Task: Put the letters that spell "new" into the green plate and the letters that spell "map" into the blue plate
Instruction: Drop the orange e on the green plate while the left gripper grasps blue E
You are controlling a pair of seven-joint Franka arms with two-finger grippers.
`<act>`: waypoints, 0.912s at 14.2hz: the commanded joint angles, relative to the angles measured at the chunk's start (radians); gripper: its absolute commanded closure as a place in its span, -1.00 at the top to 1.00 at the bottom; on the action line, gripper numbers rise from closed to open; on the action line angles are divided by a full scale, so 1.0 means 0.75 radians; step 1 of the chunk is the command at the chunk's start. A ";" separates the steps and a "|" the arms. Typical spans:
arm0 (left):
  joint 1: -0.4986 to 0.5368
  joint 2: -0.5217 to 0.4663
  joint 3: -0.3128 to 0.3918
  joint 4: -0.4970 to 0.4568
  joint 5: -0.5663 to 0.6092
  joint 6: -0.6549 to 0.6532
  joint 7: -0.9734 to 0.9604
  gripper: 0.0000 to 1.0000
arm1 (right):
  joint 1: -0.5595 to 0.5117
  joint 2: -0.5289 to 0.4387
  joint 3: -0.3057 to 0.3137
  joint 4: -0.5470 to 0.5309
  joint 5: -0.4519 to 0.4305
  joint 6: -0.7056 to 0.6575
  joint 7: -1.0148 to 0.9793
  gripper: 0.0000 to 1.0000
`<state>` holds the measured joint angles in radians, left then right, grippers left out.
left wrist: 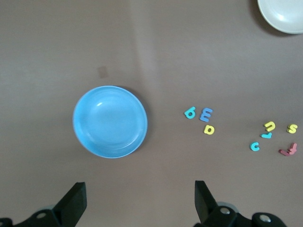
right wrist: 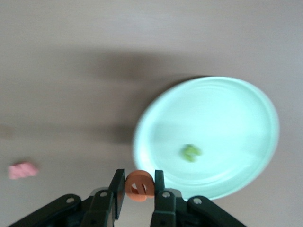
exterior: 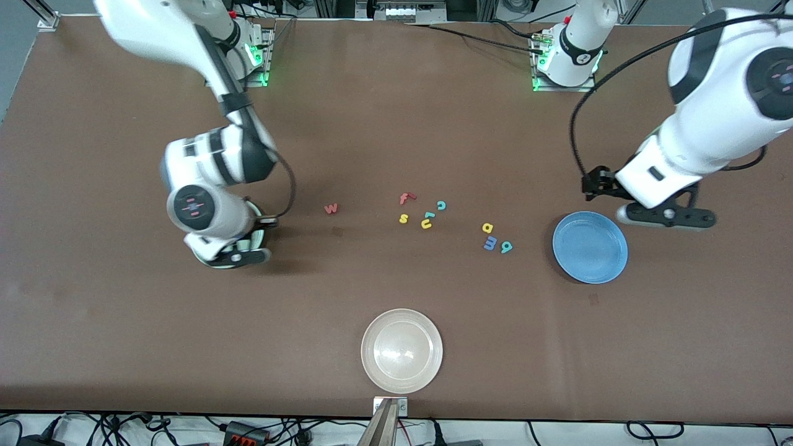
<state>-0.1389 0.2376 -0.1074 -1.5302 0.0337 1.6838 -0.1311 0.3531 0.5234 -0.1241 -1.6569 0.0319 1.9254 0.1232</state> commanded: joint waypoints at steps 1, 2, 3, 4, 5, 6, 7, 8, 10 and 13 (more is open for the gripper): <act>-0.013 0.159 -0.016 0.030 -0.020 0.088 0.025 1.00 | -0.068 -0.043 0.024 -0.055 -0.002 -0.025 -0.111 -0.82; -0.015 0.198 -0.035 0.028 -0.016 0.141 0.034 1.00 | -0.094 -0.045 0.024 -0.073 -0.002 -0.027 -0.141 -0.82; -0.015 0.249 -0.059 0.028 -0.018 0.203 0.046 1.00 | -0.113 -0.053 0.024 -0.096 -0.002 -0.025 -0.160 -0.82; -0.015 0.302 -0.086 0.028 -0.016 0.260 0.066 1.00 | -0.131 -0.060 0.024 -0.130 -0.002 -0.023 -0.174 -0.82; -0.021 0.362 -0.116 0.026 -0.004 0.331 0.085 1.00 | -0.141 -0.064 0.024 -0.157 -0.002 -0.021 -0.185 -0.82; -0.048 0.407 -0.133 0.020 0.000 0.409 0.097 1.00 | -0.152 -0.064 0.024 -0.182 -0.006 -0.017 -0.193 -0.82; -0.076 0.450 -0.131 0.007 0.012 0.479 0.123 1.00 | -0.164 -0.062 0.016 -0.188 -0.020 -0.011 -0.199 -0.81; -0.105 0.501 -0.131 0.005 0.043 0.540 0.162 1.00 | -0.178 -0.052 0.014 -0.190 -0.040 -0.004 -0.203 -0.81; -0.132 0.579 -0.131 -0.001 0.124 0.612 0.201 1.00 | -0.193 -0.017 0.014 -0.196 -0.067 0.049 -0.217 -0.80; -0.148 0.626 -0.131 -0.123 0.178 0.820 0.197 1.00 | -0.197 0.036 0.012 -0.212 -0.067 0.128 -0.217 -0.79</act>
<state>-0.2530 0.7051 -0.2068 -1.5599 0.1390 2.2074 -0.0119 0.2130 0.5338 -0.1242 -1.7995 -0.0067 1.9830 -0.0225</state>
